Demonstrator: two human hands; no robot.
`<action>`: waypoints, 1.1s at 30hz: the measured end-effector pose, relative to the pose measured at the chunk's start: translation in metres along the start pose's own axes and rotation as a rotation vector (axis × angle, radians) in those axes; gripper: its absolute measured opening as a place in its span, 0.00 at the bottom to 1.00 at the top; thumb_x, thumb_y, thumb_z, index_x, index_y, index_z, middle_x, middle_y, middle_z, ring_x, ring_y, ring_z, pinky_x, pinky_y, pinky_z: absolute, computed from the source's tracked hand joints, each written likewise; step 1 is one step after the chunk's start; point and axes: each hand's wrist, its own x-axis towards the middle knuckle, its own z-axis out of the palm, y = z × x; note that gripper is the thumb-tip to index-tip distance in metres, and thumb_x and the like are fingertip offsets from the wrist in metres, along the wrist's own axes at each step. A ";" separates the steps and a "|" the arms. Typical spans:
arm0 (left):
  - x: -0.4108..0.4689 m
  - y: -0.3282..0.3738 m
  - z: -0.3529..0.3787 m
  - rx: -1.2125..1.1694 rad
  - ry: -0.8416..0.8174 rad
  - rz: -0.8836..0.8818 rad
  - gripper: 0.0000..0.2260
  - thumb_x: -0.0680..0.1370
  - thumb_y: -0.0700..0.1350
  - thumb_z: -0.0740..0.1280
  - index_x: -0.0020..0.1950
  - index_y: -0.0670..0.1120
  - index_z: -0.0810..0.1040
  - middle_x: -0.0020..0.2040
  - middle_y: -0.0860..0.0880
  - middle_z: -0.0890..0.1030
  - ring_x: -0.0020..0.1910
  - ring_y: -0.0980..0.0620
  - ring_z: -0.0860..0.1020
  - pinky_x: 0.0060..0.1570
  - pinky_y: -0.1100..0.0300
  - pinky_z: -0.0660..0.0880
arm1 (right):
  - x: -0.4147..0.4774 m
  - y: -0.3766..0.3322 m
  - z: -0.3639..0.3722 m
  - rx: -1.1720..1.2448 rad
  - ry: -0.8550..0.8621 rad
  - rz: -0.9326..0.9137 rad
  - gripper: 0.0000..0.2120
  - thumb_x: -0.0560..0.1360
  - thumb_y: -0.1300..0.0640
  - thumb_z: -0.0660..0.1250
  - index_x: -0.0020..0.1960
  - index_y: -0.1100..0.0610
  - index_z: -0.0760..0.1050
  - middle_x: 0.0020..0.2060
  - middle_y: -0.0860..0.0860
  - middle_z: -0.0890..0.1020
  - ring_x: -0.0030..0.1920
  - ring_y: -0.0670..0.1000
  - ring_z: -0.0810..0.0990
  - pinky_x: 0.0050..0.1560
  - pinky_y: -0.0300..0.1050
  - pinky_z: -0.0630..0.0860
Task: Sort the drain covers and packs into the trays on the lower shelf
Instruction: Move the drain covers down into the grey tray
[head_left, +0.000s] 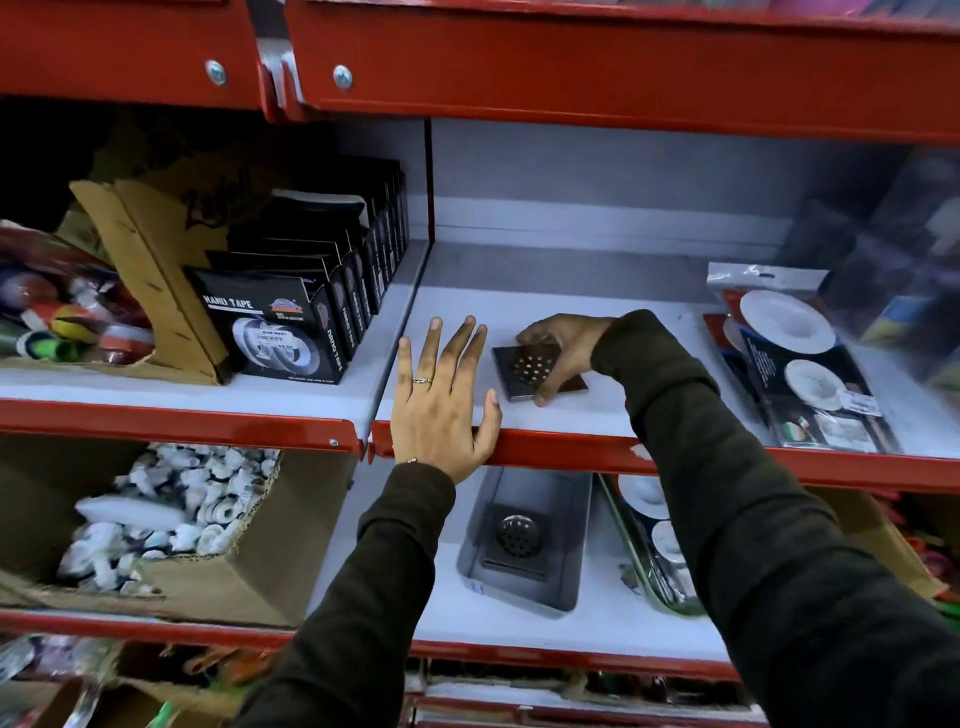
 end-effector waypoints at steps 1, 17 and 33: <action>0.000 0.000 0.000 0.001 -0.003 -0.001 0.32 0.76 0.55 0.57 0.79 0.46 0.60 0.80 0.48 0.61 0.80 0.45 0.55 0.79 0.41 0.47 | 0.000 -0.001 0.000 -0.021 0.024 0.001 0.45 0.59 0.47 0.81 0.72 0.51 0.68 0.69 0.48 0.74 0.68 0.54 0.72 0.67 0.46 0.68; -0.001 0.001 0.001 -0.003 0.026 0.000 0.30 0.78 0.53 0.54 0.79 0.46 0.59 0.80 0.49 0.60 0.80 0.44 0.55 0.78 0.41 0.47 | -0.162 -0.008 0.071 0.116 0.037 -0.144 0.45 0.50 0.37 0.77 0.65 0.40 0.67 0.57 0.43 0.70 0.58 0.44 0.70 0.61 0.41 0.69; 0.000 0.001 0.005 0.011 0.064 0.013 0.28 0.77 0.53 0.55 0.78 0.48 0.63 0.78 0.50 0.64 0.80 0.44 0.57 0.78 0.42 0.44 | 0.031 0.049 0.270 -0.026 -0.054 0.199 0.48 0.62 0.45 0.78 0.75 0.52 0.59 0.74 0.55 0.65 0.73 0.59 0.66 0.71 0.55 0.67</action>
